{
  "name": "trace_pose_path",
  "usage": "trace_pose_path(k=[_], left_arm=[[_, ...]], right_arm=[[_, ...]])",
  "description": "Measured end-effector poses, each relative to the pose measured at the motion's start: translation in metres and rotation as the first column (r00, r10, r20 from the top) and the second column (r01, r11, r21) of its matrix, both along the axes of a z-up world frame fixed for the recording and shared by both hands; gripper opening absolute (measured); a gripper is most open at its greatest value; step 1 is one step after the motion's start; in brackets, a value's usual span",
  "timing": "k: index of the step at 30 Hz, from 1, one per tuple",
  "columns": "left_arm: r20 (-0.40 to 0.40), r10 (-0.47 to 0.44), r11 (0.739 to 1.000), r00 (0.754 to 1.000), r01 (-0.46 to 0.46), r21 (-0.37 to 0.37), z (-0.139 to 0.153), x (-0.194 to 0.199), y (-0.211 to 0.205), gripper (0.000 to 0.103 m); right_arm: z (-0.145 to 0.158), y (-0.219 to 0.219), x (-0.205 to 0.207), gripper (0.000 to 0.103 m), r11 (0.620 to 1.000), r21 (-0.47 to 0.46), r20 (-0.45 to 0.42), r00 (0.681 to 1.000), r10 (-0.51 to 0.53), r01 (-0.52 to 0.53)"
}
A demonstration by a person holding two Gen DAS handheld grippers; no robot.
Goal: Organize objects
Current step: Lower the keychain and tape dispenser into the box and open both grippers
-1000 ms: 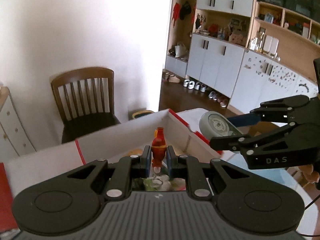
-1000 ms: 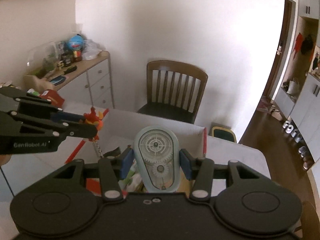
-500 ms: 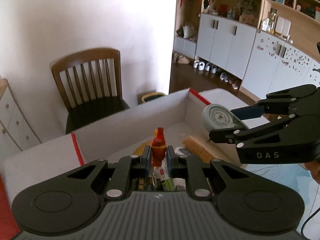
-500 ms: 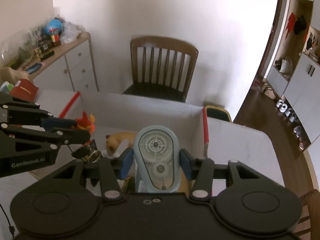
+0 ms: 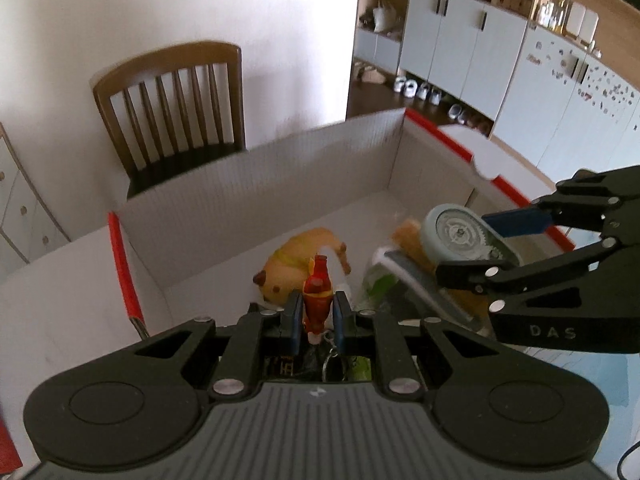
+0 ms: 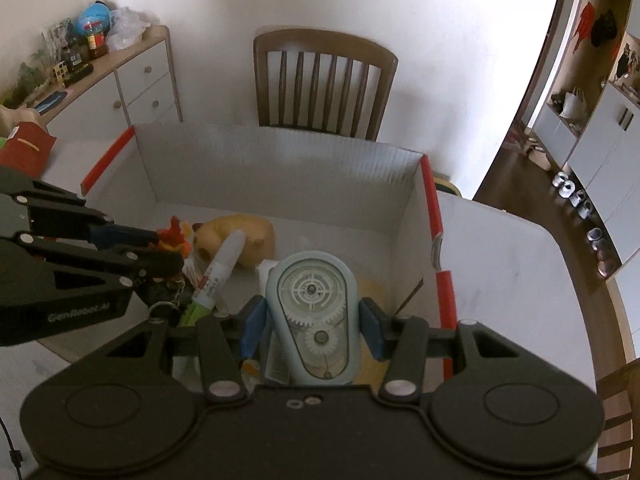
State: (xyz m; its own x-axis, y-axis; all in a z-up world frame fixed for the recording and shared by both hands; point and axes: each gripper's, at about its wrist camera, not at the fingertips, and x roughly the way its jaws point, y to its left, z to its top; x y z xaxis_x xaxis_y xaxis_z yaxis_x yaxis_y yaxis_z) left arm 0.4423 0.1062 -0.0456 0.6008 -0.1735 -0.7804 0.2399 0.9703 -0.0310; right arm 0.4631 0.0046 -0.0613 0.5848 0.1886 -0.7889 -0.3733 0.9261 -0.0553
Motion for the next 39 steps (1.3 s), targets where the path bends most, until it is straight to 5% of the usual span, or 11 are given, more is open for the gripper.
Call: trace_pose_path(k=[9, 15, 23, 39], left_arm=[[-0.061, -0.003, 1.0, 0.998, 0.004, 0.015, -0.016, 0.008, -0.001, 0.015], [-0.067, 0.009, 1.0, 0.998, -0.01, -0.018, -0.016, 0.007, 0.003, 0.015], [-0.062, 0.029, 0.997, 0.998, -0.033, -0.07, -0.012, -0.003, 0.009, 0.019], [0.036, 0.037, 0.996, 0.999, -0.034, -0.082, 0.02, -0.043, 0.016, 0.019]], right_arm=[[-0.005, 0.0, 0.001, 0.051, 1.0, -0.006, -0.012, 1.0, -0.008, 0.008], [-0.005, -0.001, -0.004, 0.064, 1.0, -0.006, -0.019, 1.0, -0.007, 0.007], [0.007, -0.008, -0.015, 0.065, 1.0, 0.019, -0.003, 1.0, -0.011, 0.011], [0.049, -0.022, -0.056, 0.066, 0.995, 0.096, 0.056, 0.998, -0.014, 0.008]])
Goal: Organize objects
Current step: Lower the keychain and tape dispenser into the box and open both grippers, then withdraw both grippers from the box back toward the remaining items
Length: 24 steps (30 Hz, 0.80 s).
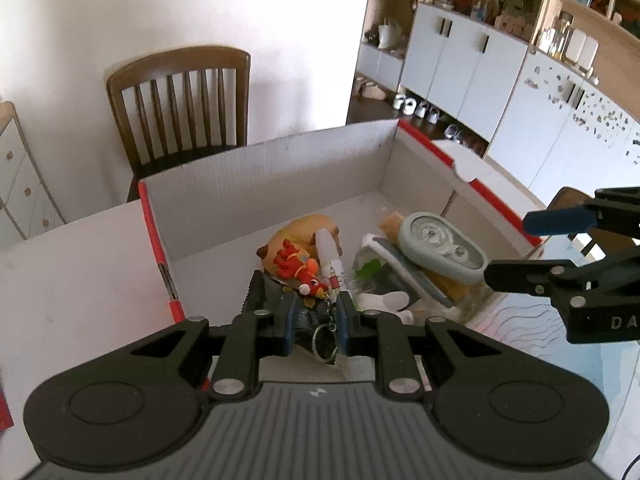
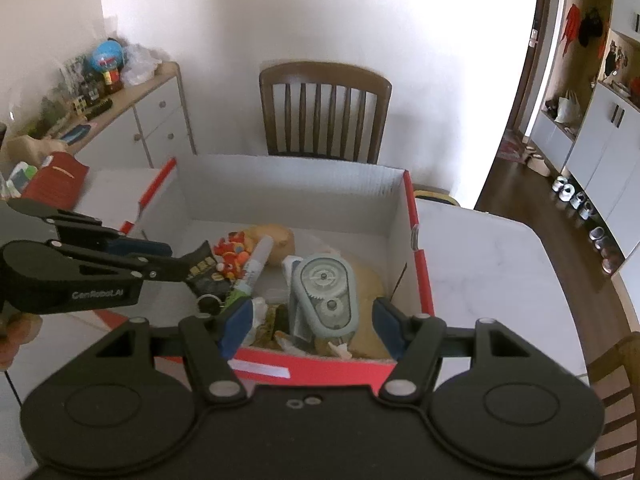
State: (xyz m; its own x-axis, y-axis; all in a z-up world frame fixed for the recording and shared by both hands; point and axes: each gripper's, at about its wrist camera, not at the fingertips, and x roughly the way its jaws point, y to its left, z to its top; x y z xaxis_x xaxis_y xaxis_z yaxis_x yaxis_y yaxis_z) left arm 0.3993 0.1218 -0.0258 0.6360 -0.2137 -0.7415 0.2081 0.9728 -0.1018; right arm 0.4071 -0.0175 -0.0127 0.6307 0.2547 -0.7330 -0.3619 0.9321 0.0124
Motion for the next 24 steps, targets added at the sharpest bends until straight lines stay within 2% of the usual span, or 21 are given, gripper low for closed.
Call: trace_pose_path(k=[11, 14, 16, 22, 24], left_arm=[[0.06, 0.005, 0.999, 0.998, -0.002, -0.045, 0.032, -0.039, -0.004, 0.019], [0.067, 0.01, 0.999, 0.998, -0.006, -0.053, 0.039, -0.051, -0.005, 0.019], [0.074, 0.012, 0.999, 0.997, -0.008, -0.051, 0.042, -0.06, -0.007, 0.019], [0.079, 0.048, 0.998, 0.996, -0.045, -0.039, 0.045, -0.087, -0.011, 0.019], [0.077, 0.065, 0.997, 0.995, -0.062, -0.04, 0.047, -0.097, -0.014, 0.025]], right_arm=[[0.032, -0.007, -0.047, 0.068, 0.999, 0.031, 0.064, 0.998, 0.014, -0.016], [0.04, -0.011, -0.058, 0.07, 0.999, 0.043, 0.082, 0.996, 0.025, -0.029], [0.042, -0.015, -0.066, 0.078, 0.998, 0.052, 0.095, 0.995, 0.033, -0.038], [0.046, -0.028, -0.086, 0.078, 0.995, 0.062, 0.101, 0.993, 0.066, -0.072], [0.047, -0.035, -0.094, 0.078, 0.994, 0.068, 0.102, 0.991, 0.084, -0.091]])
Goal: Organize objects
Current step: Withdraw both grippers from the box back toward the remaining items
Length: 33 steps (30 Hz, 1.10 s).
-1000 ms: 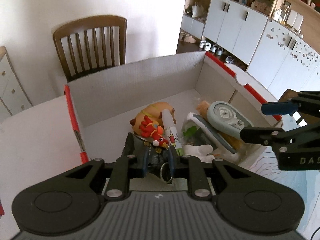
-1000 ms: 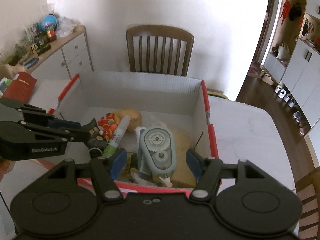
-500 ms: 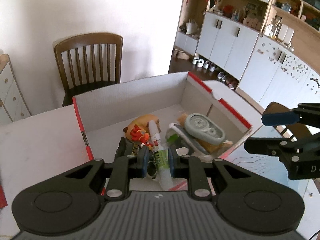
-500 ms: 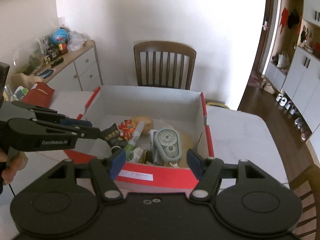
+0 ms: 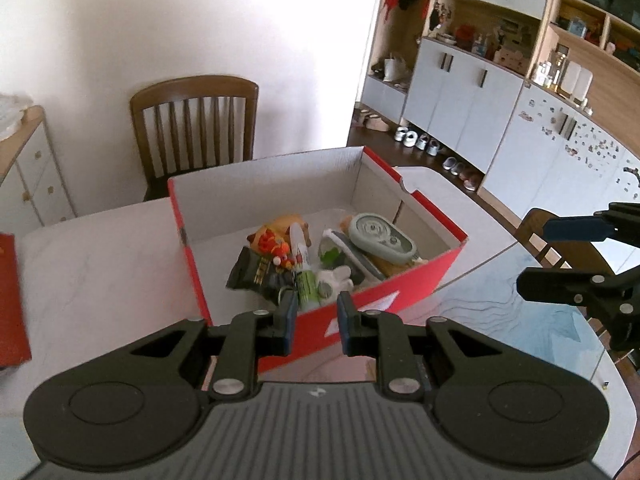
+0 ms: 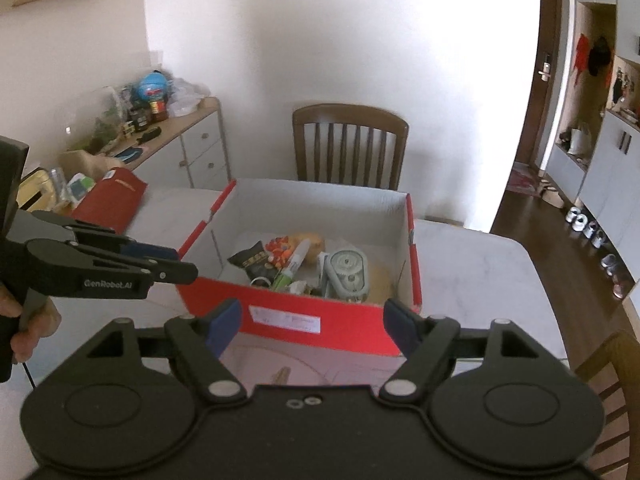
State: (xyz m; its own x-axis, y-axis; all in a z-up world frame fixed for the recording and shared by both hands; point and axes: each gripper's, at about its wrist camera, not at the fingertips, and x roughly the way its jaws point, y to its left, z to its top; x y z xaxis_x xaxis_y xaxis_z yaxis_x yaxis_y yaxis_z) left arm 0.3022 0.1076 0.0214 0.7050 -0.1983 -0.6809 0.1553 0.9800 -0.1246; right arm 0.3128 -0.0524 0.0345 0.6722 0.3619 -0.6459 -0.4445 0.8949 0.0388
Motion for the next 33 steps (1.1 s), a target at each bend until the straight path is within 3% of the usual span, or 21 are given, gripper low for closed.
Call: trace_pose_path(k=[2, 9, 11, 17, 28, 31, 33], left_arm=[[0.003, 0.018, 1.0, 1.0, -0.018, -0.003, 0.002, -0.01, -0.003, 0.043], [0.007, 0.067, 0.998, 0.998, -0.067, -0.013, 0.004, -0.045, -0.02, 0.047], [0.016, 0.088, 0.996, 0.996, -0.088, -0.004, 0.004, -0.055, -0.026, 0.06], [0.02, 0.129, 0.992, 0.992, -0.129, 0.0, -0.002, -0.08, -0.043, 0.072], [-0.047, 0.125, 0.992, 0.991, -0.125, -0.017, -0.041, -0.105, -0.071, 0.086], [-0.057, 0.135, 0.99, 0.989, -0.136, -0.022, -0.056, -0.108, -0.075, 0.103], [-0.055, 0.135, 0.991, 0.989, -0.136, -0.013, -0.066, -0.111, -0.079, 0.103]], right_arm=[[0.0, -0.006, -0.008, 0.078, 1.0, 0.005, 0.002, 1.0, 0.015, -0.015], [-0.001, -0.026, -0.028, 0.086, 0.997, 0.019, 0.009, 0.997, 0.071, -0.071], [-0.002, -0.033, -0.032, 0.088, 0.996, 0.029, 0.008, 0.997, 0.081, -0.081], [-0.011, -0.05, -0.04, 0.095, 0.995, 0.039, 0.002, 0.995, 0.096, -0.096], [-0.037, -0.063, -0.047, 0.097, 0.99, 0.022, -0.033, 0.989, 0.143, -0.143], [-0.045, -0.062, -0.043, 0.097, 0.989, 0.021, -0.055, 0.988, 0.144, -0.143], [-0.051, -0.06, -0.04, 0.097, 0.989, 0.016, -0.069, 0.987, 0.146, -0.145]])
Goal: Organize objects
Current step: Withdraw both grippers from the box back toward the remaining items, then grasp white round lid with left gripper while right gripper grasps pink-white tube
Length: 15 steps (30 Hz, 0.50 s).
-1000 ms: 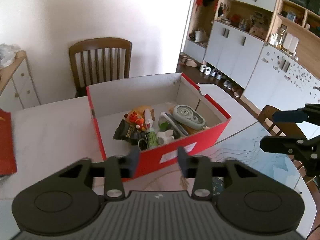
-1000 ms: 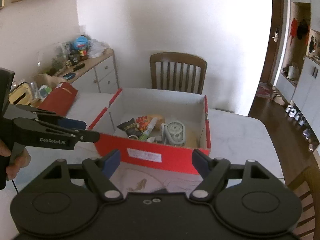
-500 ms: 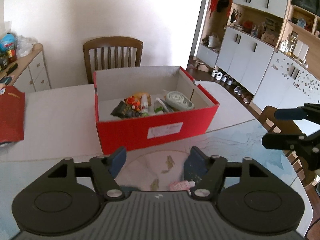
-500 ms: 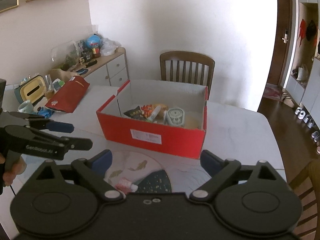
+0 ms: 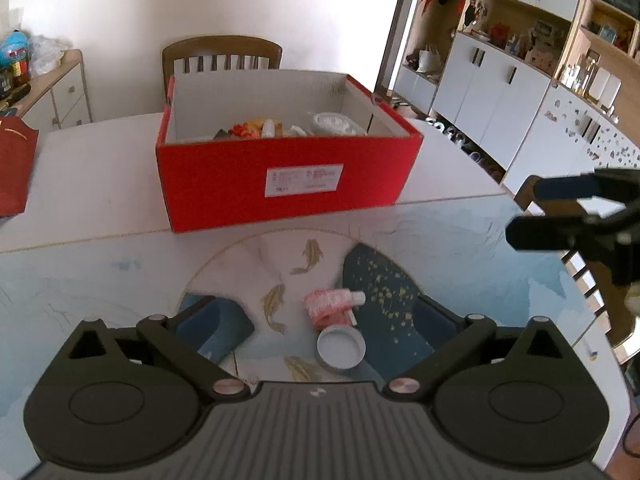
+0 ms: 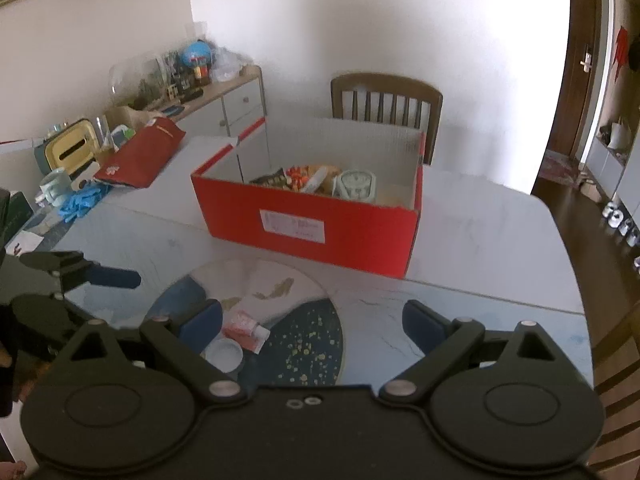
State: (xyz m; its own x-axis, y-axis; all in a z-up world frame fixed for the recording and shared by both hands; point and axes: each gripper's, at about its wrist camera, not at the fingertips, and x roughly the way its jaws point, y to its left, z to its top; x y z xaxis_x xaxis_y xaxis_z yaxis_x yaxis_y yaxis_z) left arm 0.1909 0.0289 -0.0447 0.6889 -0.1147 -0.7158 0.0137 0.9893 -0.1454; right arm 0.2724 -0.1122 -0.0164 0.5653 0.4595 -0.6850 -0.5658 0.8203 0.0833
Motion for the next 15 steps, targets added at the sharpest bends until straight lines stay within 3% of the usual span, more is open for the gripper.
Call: trace_pose_path(k=[12, 15], left_arm=[[-0.044, -0.009, 1.0, 0.999, 0.009, 0.004, -0.054, 0.0, -0.017, 0.103], [-0.029, -0.024, 0.999, 0.999, 0.026, 0.042, -0.061, 0.0, -0.025, 0.103]], right_arm=[[-0.046, 0.02, 0.016, 0.097, 1.0, -0.017, -0.113, 0.994, 0.008, -0.01], [-0.057, 0.025, 0.018, 0.096, 1.0, -0.024, -0.136, 0.991, 0.009, -0.012]])
